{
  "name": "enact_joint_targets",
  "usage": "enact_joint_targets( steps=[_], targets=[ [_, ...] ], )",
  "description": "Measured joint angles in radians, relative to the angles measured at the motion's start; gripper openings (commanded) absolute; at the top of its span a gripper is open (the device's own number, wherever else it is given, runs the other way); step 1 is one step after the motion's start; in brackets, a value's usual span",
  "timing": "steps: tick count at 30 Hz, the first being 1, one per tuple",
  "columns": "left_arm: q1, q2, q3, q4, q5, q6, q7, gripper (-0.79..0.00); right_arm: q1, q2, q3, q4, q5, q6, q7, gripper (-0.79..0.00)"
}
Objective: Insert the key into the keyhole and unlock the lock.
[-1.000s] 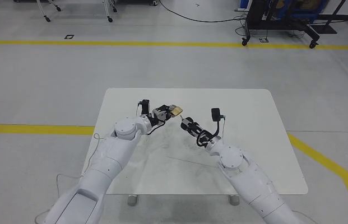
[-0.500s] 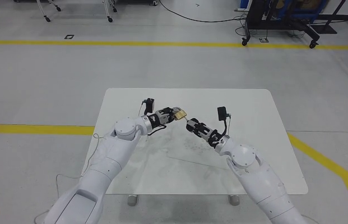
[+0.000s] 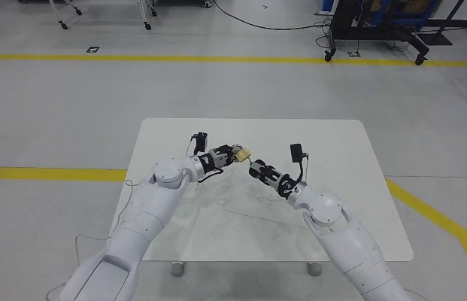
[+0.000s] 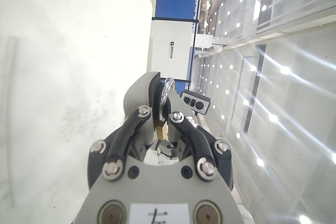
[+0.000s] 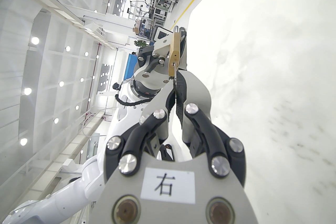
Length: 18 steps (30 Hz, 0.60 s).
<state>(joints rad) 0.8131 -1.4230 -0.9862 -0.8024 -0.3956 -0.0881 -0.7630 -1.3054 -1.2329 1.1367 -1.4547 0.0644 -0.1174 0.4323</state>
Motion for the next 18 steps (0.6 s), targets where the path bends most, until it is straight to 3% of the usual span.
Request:
enact_joint_targets(
  steps=[18],
  targets=[
    [0.001,0.001,-0.007,-0.004,0.020,-0.006,-0.031,-0.785,-0.004,0.005,0.014,-0.020,-0.029,0.001,0.047,-0.785]
  ],
)
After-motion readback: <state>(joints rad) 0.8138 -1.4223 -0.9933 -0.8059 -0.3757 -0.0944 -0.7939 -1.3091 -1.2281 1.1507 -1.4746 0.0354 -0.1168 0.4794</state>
